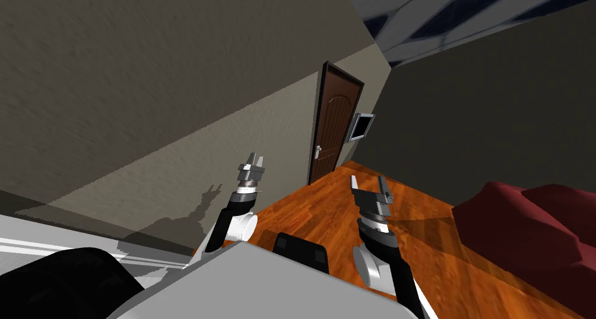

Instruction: Pull the door open

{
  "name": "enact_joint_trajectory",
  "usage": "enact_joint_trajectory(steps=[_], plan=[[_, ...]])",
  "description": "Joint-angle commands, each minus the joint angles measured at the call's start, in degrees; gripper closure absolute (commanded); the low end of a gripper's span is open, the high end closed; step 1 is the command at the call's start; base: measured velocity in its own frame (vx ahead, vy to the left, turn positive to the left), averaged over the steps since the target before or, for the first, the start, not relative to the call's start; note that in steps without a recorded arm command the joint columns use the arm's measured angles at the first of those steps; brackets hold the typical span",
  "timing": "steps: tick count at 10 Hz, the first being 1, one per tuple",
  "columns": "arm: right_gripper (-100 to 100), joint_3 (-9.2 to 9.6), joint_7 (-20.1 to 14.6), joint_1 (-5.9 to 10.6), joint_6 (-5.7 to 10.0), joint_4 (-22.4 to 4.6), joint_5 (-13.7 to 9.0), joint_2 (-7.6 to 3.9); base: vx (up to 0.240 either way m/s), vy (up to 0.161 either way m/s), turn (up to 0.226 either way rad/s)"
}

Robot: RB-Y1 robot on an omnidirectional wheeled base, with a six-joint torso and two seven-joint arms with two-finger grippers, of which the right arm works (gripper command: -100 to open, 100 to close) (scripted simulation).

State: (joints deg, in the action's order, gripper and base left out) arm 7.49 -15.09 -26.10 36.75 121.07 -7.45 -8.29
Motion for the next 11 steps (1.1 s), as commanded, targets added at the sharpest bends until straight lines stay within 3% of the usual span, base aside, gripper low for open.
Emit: enact_joint_trajectory(steps=[1, 8, 10, 11], plan=[[-100, 0.84, -2.0, 0.68, -0.05, -1.2, -1.8, -1.33, 0.126, -0.034, 0.101], [-100, 5.28, -10.9, 3.17, 0.25, -6.7, -10.3, -7.36, 0.142, -0.068, 0.138], [-100, 6.15, -12.6, 3.66, 0.31, -7.8, -11.9, -8.53, 0.111, -0.064, 0.108], [-100, 7.06, -14.5, 4.18, 0.37, -8.9, -13.7, -9.77, 0.125, -0.089, 0.137]])
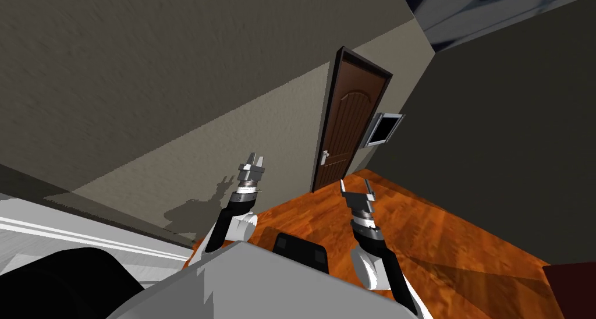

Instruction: Pull the door open

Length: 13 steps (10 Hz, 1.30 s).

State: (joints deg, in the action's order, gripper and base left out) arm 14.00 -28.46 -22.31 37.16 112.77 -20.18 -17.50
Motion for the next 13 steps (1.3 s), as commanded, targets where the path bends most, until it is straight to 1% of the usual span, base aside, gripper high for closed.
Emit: enact_joint_trajectory(steps=[1, 2, 3, 5, 6, 7, 10, 11, 13], plan=[[-100, 1.01, -2.0, 0.65, -0.01, -1.2, -1.8, -1.18, 0.127, -0.069, 0.154], [-100, 1.47, -2.9, 0.9, 0.02, -1.8, -2.7, -1.8, 0.109, -0.057, 0.098], [-100, 2.39, -4.8, 1.42, 0.08, -2.9, -4.4, -3.04, 0.116, -0.069, 0.181], [-100, 3.33, -6.7, 1.95, 0.14, -4.1, -6.2, -4.31, 0.109, -0.087, 0.112], [-100, 4.28, -8.6, 2.48, 0.2, -5.3, -8.0, -5.59, 0.108, -0.084, 0.156], [-100, 4.75, -9.5, 2.74, 0.24, -5.8, -8.9, -6.22, 0.108, -0.1, 0.174], [-100, 6.16, -12.4, 3.54, 0.33, -7.6, -11.6, -8.13, 0.09, -0.069, 0.089], [-100, 7.11, -14.2, 4.07, 0.4, -8.8, -13.4, -9.4, 0.105, -0.088, 0.176], [-100, 8.05, -16.1, 4.6, 0.46, -9.9, -15.2, -10.67, 0.115, -0.092, 0.119]])
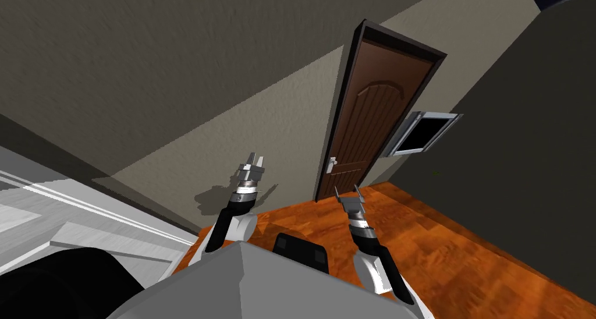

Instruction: Pull the door open

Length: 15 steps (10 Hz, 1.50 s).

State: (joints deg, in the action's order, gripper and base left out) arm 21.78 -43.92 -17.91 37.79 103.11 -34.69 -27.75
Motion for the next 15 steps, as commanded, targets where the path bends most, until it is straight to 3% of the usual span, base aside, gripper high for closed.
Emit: enact_joint_trajectory(steps=[1, 2, 15], plan=[[-100, 0.73, -1.6, 0.46, -0.14, -0.9, -1.5, -1.03, 0.078, -0.073, 0.099], [-100, 1.65, -3.4, 0.98, -0.08, -2.0, -3.3, -2.26, 0.111, -0.089, 0.164], [-100, 8.32, -16.8, 4.72, 0.37, -10.3, -15.9, -11.21, 0.087, -0.094, 0.114]])
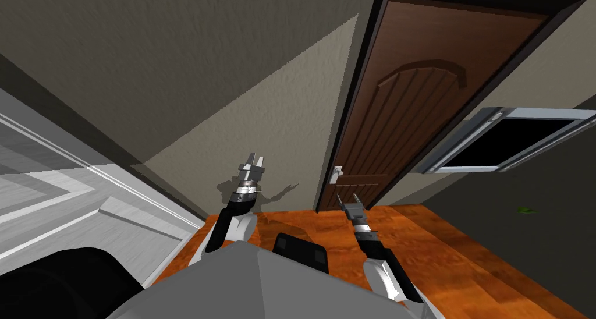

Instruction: Pull the door open

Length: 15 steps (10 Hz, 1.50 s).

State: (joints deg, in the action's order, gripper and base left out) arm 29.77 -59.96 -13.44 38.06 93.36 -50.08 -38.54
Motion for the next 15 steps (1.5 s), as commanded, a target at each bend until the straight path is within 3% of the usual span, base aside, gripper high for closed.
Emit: enact_joint_trajectory(steps=[1, 10, 11, 13, 15], plan=[[-100, 1.0, -2.1, 0.62, 0.14, -1.4, -1.8, -1.32, 0.099, -0.125, 0.119], [-100, 5.32, -10.8, 3.05, 0.43, -6.7, -10.0, -7.12, 0.084, -0.105, 0.105], [-100, 4.97, -10.1, 2.84, 0.38, -6.3, -9.5, -6.78, 0.032, -0.055, 0.029], [-100, 2.42, -10.0, 4.18, -0.24, -9.6, -11.3, -5.56, 0.069, -0.005, 0.33], [-100, 0.99, -9.7, 4.9, -0.59, -11.4, -12.2, -4.84, 0.096, -0.017, 0.206]])
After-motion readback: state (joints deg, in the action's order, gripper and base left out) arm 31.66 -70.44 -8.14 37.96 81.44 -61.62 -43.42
